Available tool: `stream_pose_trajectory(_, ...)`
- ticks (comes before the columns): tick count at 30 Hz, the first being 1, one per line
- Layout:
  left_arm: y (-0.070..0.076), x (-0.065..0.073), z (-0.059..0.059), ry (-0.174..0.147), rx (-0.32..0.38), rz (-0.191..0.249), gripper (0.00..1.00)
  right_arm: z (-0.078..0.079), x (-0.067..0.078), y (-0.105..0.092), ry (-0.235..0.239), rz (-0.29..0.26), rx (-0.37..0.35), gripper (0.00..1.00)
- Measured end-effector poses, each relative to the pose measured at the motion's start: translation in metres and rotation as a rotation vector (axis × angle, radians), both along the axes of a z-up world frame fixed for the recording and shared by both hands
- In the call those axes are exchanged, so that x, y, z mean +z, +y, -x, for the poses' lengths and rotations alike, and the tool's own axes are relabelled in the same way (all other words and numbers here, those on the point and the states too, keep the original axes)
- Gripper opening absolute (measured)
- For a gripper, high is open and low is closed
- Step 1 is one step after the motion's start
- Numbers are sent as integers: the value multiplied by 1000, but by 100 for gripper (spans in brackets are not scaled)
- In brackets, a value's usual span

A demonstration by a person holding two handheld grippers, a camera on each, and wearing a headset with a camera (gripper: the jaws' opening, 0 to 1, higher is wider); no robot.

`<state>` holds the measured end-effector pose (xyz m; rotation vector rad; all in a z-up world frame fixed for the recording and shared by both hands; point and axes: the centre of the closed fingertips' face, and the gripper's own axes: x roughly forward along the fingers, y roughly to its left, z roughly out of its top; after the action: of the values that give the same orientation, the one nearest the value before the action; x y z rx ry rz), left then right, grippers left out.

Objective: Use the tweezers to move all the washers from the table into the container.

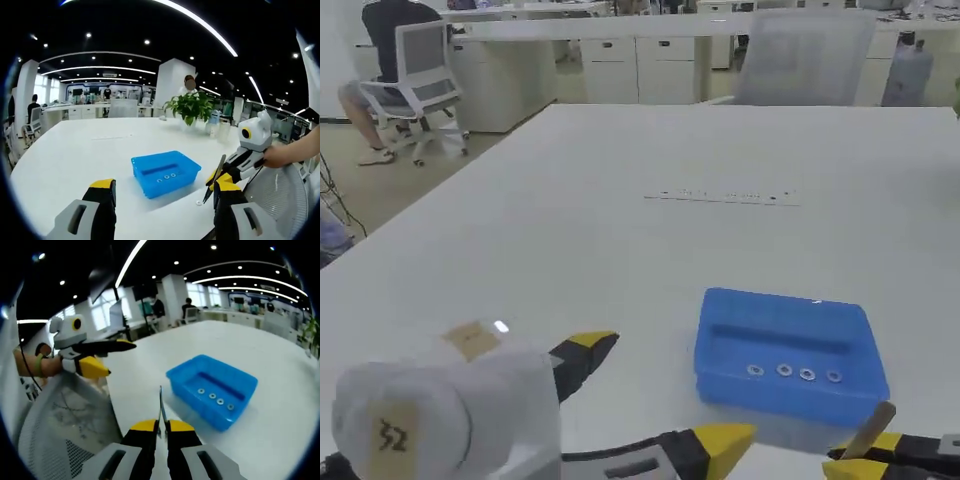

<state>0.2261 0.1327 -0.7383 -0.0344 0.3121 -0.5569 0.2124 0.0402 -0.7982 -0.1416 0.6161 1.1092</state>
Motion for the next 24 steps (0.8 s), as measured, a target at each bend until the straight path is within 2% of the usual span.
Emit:
stream_pose_trajectory(5, 1, 1, 0, -3, 0, 1, 81, -7, -6, 0, -11, 25, 7, 4)
stream_pose_trajectory(9, 0, 0, 1, 2, -4, -3, 81, -2, -14, -2, -2, 62, 34, 4)
stream_pose_trajectory(14, -1, -1, 1, 6, -7, -6, 81, 0, -13, -1, -14, 70, 44, 4)
stream_pose_trajectory(18, 1, -1, 0, 8, -2, -1, 81, 2, -14, 2, -65, 109, 93, 4)
stream_pose_trajectory(24, 1, -3, 0, 14, -3, -8, 81, 3, -15, 6, -88, 115, 112, 3)
